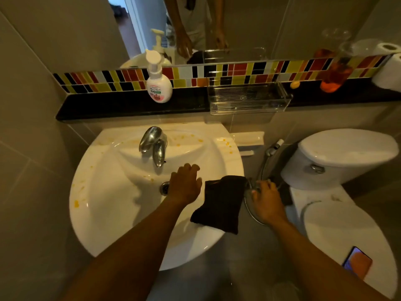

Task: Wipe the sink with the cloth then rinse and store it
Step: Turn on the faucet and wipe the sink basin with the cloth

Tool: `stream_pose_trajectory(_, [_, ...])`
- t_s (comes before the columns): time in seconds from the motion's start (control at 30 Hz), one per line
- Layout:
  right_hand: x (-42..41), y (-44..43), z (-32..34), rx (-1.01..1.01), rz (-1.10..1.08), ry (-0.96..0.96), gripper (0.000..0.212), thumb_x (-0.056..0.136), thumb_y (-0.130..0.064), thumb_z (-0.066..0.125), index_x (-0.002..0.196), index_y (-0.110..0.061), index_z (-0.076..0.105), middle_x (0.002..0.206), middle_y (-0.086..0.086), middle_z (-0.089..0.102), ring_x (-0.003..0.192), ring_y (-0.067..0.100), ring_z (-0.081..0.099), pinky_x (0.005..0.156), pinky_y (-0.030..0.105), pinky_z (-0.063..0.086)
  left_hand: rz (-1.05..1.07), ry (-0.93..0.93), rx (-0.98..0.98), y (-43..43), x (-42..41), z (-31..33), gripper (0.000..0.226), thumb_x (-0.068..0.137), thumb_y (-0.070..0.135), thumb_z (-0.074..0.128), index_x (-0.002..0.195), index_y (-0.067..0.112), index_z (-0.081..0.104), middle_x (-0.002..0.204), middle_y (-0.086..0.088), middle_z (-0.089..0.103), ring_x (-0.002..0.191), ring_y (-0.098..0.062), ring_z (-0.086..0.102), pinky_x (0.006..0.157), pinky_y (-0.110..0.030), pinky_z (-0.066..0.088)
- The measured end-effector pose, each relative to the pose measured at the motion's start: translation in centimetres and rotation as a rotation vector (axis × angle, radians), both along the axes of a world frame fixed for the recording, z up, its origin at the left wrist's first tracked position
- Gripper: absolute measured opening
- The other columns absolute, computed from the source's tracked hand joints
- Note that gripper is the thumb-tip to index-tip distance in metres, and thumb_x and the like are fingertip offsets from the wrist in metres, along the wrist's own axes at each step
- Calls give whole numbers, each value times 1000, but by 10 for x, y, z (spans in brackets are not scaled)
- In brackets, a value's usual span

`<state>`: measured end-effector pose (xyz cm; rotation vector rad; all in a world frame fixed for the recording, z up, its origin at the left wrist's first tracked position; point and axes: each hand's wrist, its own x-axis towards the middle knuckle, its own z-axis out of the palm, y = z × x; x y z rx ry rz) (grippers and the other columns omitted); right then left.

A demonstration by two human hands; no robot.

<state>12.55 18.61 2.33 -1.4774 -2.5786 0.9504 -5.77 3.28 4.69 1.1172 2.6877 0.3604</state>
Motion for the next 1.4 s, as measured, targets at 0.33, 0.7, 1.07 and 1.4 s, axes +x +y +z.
stream_pose_trajectory(0.33, [-49,-76,-47,134,192,-108,70,95,-38,44,152,-13,10,161,12,4,148,30,-2,120,46,4,196,275,-47,1,-91,50,59,92,42,49,144,20,34,155,-10,29,145,-33,18,116,-51,16])
stream_pose_trajectory(0.7, [-69,-67,-70,304,113,-112,76,80,-39,25,150,-10,21,158,12,20,147,30,12,117,50,16,266,209,-219,-5,-138,30,88,82,33,71,152,27,17,142,-17,38,104,-38,59,86,-42,51])
stream_pose_trajectory(1.07, [-97,-5,-75,340,270,-111,68,89,-40,21,152,-21,2,161,3,4,148,22,-4,120,46,4,375,156,-31,9,-147,14,53,90,24,62,138,20,39,124,-21,50,96,-38,61,79,-43,54])
stream_pose_trajectory(1.4, [-180,73,-62,369,494,-108,63,98,-42,24,152,-22,-3,161,-1,-4,147,16,-12,120,43,-5,380,188,-9,8,-151,7,59,89,24,63,141,23,37,130,-23,46,97,-41,61,76,-44,56])
